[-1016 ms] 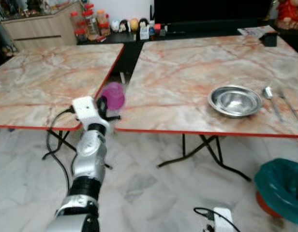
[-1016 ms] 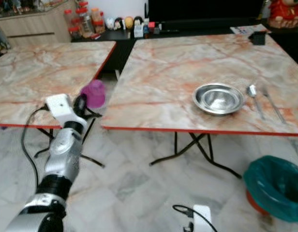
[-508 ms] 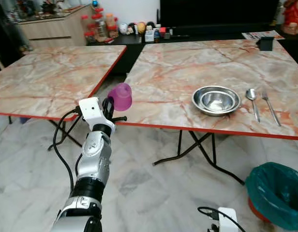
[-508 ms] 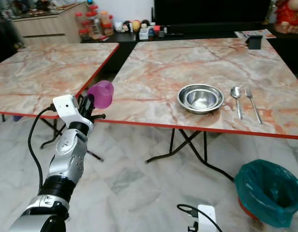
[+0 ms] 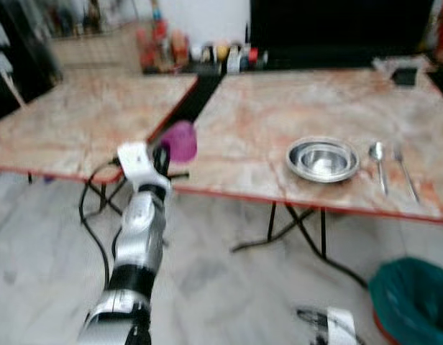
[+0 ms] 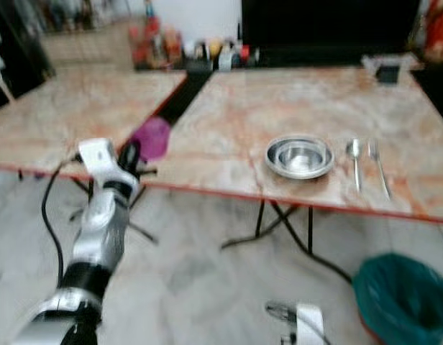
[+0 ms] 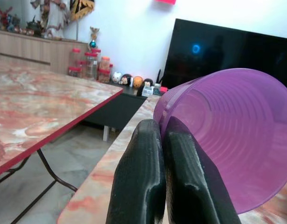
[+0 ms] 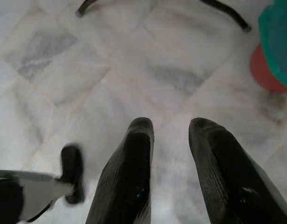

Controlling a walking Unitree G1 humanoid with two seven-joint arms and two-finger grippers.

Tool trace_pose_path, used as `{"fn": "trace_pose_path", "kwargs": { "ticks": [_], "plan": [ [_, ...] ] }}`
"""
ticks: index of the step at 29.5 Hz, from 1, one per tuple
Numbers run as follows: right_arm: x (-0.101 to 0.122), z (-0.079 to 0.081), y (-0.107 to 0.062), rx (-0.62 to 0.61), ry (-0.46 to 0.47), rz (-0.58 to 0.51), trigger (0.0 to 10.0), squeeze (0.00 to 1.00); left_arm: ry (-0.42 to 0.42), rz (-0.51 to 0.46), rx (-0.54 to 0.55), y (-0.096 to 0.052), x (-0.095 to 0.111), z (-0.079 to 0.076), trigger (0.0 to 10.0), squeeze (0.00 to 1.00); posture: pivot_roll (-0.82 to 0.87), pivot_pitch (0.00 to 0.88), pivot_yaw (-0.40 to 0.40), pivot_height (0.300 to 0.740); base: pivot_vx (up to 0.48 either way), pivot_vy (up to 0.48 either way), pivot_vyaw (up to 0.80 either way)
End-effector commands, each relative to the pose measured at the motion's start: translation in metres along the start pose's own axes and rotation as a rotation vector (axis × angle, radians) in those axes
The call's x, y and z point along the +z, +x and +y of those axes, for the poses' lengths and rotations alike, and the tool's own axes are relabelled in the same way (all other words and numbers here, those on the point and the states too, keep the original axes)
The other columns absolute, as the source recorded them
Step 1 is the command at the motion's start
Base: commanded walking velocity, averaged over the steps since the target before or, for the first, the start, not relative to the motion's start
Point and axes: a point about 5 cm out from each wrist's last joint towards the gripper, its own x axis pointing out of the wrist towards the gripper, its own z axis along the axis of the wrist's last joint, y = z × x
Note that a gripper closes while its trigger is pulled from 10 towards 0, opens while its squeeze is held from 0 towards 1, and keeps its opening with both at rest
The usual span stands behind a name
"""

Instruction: Setting the table

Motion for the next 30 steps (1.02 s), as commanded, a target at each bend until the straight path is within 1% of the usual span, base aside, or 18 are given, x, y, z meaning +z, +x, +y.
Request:
{"fn": "trace_pose_path", "kwargs": {
  "ticks": [1,8,12,23,30],
  "plan": [
    [-0.0002,0.0079,0.0,0.016,0.01,-0.002,10.0,0.0,0.004,-0.009,0.014,0.0011,0.0046,0.0062,10.0,0.0,0.0,0.0,0.087,0.74,0.341,0.0,0.0],
    [0.0001,0.0102,0.0001,0.024,0.027,-0.003,10.0,0.0,0.007,0.002,0.0,0.0008,0.0036,0.0055,10.0,0.0,0.0,0.0,0.091,0.74,0.345,0.0,0.0],
    [-0.0014,0.0092,-0.0003,0.014,0.015,0.0,10.0,0.0,0.007,0.008,-0.009,0.0001,0.0026,0.0043,10.0,0.0,0.0,0.0,0.093,0.74,0.344,0.0,0.0],
    [-0.0038,0.0081,-0.0008,0.004,0.022,0.007,10.0,0.0,0.007,0.021,-0.036,-0.0003,0.0012,0.0011,10.0,0.0,0.0,0.0,0.098,0.74,0.347,0.0,0.0],
    [-0.0003,0.0109,-0.0004,0.019,0.022,-0.016,10.0,0.0,0.006,0.027,-0.051,-0.0005,0.001,0.0003,10.0,0.0,0.0,0.0,0.099,0.74,0.35,0.0,0.0]
  ]
}}
